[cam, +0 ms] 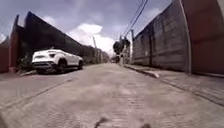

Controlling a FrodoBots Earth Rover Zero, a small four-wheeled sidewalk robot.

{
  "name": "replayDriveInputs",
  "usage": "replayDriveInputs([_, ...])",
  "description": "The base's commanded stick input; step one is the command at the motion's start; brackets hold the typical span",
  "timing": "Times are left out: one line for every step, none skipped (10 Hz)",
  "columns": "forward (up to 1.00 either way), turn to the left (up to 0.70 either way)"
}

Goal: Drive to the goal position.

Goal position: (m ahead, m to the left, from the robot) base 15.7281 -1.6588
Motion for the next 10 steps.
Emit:
replayDriveInputs([0.85,0.01])
replayDriveInputs([0.85,0.01])
replayDriveInputs([0.85,0.01])
replayDriveInputs([0.85,0.01])
replayDriveInputs([0.85,0.01])
replayDriveInputs([0.85,0.01])
replayDriveInputs([0.85,0.01])
replayDriveInputs([0.85,0.01])
replayDriveInputs([0.85,0.01])
replayDriveInputs([0.85,0.01])
